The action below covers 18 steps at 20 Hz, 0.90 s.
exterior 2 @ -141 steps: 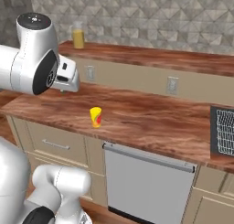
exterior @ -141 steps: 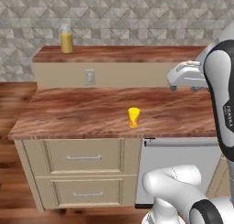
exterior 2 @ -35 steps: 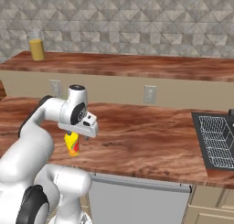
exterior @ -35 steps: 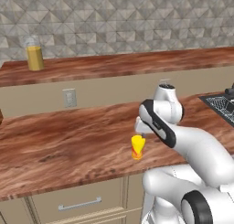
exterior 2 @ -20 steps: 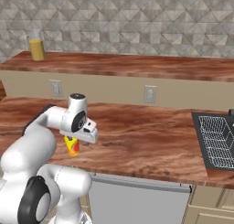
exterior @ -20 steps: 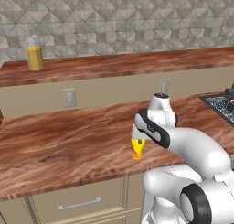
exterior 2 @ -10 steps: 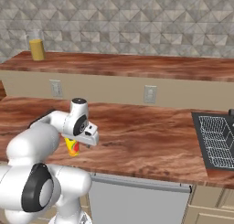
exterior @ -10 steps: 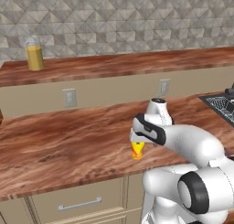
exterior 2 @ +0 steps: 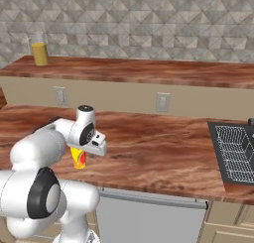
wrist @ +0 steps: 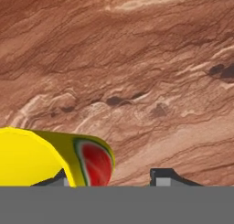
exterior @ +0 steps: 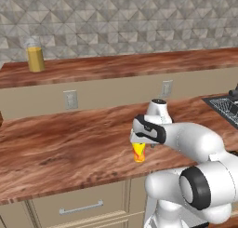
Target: Place the pitcher and cup on the dining counter for serving.
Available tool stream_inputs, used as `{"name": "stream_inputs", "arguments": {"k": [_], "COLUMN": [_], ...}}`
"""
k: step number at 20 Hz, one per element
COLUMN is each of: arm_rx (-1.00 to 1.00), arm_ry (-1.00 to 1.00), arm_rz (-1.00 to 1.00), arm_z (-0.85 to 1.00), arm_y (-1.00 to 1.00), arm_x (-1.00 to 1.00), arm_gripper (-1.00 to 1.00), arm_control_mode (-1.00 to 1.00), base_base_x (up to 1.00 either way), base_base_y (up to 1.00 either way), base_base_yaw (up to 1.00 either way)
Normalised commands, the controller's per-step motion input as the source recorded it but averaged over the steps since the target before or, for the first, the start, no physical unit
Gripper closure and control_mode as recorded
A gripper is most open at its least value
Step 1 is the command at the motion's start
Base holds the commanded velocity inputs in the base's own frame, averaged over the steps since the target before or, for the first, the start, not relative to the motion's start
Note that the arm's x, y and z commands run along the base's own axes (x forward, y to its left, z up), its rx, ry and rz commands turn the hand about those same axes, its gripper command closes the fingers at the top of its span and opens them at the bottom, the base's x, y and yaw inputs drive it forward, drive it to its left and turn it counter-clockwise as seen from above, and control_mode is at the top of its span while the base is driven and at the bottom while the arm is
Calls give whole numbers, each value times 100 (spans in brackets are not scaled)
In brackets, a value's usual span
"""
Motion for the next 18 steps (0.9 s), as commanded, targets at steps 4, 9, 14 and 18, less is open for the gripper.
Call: {"name": "stream_inputs", "arguments": {"k": [4, 9, 14, 18], "arm_rx": [0, 0, 0, 0], "arm_ry": [0, 0, 0, 0], "arm_rz": [0, 0, 0, 0], "arm_z": [0, 0, 0, 0], "arm_y": [0, 0, 0, 0], "arm_x": [0, 0, -13, -14], "arm_gripper": [100, 100, 100, 100], "arm_control_mode": [-100, -100, -100, -100], "base_base_x": [0, 0, 0, 0], "base_base_y": [0, 0, 0, 0], "base_base_yaw": [0, 0, 0, 0]}}
